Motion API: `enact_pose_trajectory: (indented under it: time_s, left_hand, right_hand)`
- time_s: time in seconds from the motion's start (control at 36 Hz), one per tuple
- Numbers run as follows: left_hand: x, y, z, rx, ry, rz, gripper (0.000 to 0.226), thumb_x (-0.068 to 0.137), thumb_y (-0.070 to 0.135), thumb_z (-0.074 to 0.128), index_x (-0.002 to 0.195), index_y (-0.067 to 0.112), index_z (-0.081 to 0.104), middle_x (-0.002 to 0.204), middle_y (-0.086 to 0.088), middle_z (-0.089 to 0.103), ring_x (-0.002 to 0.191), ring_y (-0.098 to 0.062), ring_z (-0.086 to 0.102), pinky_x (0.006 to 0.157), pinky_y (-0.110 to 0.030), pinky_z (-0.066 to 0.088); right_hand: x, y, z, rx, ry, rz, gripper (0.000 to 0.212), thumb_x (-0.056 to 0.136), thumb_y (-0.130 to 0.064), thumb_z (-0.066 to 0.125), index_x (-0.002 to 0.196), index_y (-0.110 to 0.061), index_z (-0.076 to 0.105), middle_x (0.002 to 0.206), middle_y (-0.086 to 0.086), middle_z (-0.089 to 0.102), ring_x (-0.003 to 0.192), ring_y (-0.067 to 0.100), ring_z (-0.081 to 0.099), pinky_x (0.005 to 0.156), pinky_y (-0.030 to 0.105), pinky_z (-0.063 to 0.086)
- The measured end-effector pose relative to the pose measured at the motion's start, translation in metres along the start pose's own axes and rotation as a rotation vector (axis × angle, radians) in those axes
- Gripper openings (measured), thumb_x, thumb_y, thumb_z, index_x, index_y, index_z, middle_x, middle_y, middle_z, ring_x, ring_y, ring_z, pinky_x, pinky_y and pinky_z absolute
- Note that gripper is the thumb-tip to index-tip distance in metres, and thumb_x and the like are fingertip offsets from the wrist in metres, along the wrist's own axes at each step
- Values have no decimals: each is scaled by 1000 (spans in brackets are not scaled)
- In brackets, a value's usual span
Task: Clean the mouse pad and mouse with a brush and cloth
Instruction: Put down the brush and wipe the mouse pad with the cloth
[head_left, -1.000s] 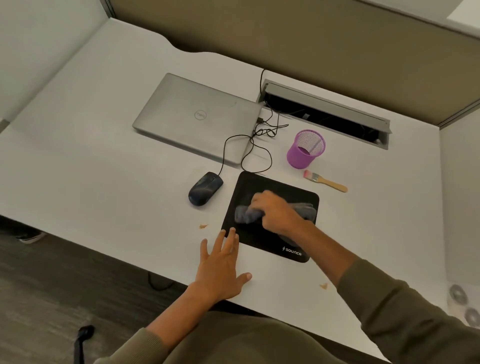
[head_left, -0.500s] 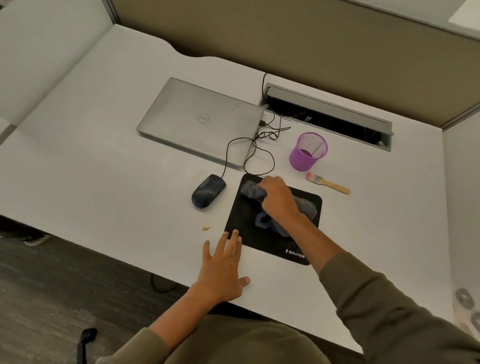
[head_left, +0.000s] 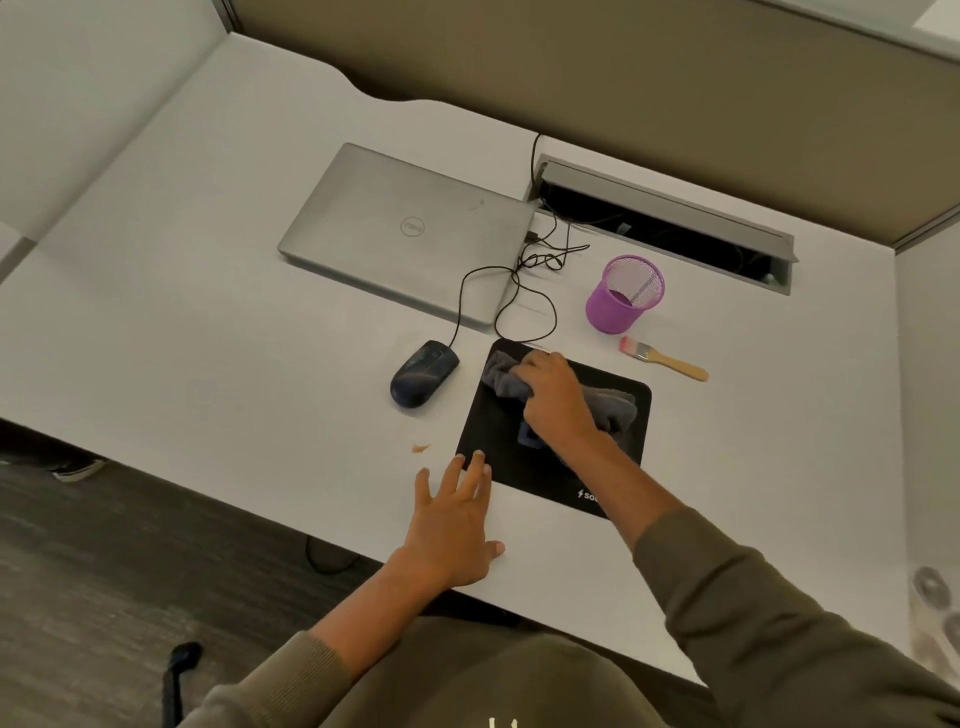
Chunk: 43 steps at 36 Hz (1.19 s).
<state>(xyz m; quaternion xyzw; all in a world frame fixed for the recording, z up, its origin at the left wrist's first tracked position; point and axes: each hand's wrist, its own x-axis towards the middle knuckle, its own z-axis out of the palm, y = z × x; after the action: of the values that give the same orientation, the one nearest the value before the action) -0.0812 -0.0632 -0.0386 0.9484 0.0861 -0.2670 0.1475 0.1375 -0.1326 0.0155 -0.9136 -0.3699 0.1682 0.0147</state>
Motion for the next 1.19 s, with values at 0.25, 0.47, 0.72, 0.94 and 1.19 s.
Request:
enact_pose_trajectory:
  time_s: [0.25,0.47,0.72,0.94,1.19]
  left_hand:
    - [0,2,1,40,3,-9,101,93,71,48,163,21,-5,172,-4,-14,158,-33,-11,121,-65,-5]
    - [0,4,-5,46,-14,-9,103,92,69,53,163,21,-5,172,-4,-16,159,-33,-9,122,-64,-2]
    - [0,8,-13,82,-34,-24,100,94,67,52,164,18,-1,172,-6,-11,158,-35,-4,122,-64,3]
    - [7,15,-27,107,-73,-67,95,92,70,53,163,19,16,172,-6,5,158,-37,8,122,-64,5]
    - [17,29,-47,134,-109,-84,70,91,72,54,140,21,58,166,-5,20,149,-35,23,120,-61,13]
  right_hand:
    - [-47,10,34,45,-140,-281,41,90,-3,63,124,-26,69,126,-4,60,113,20,49,97,35,46]
    - [-18,33,24,229,114,76,51,90,-6,68,138,-20,61,142,2,48,126,24,44,109,36,44]
    - [-81,52,43,106,-66,-290,43,86,0,64,122,-21,74,128,-1,60,109,23,49,92,39,47]
    - [-64,86,16,187,108,164,41,93,2,61,128,-17,71,132,3,57,118,27,49,103,40,44]
    - [-80,124,7,214,35,116,35,85,4,65,107,-19,80,116,0,64,108,25,51,92,39,44]
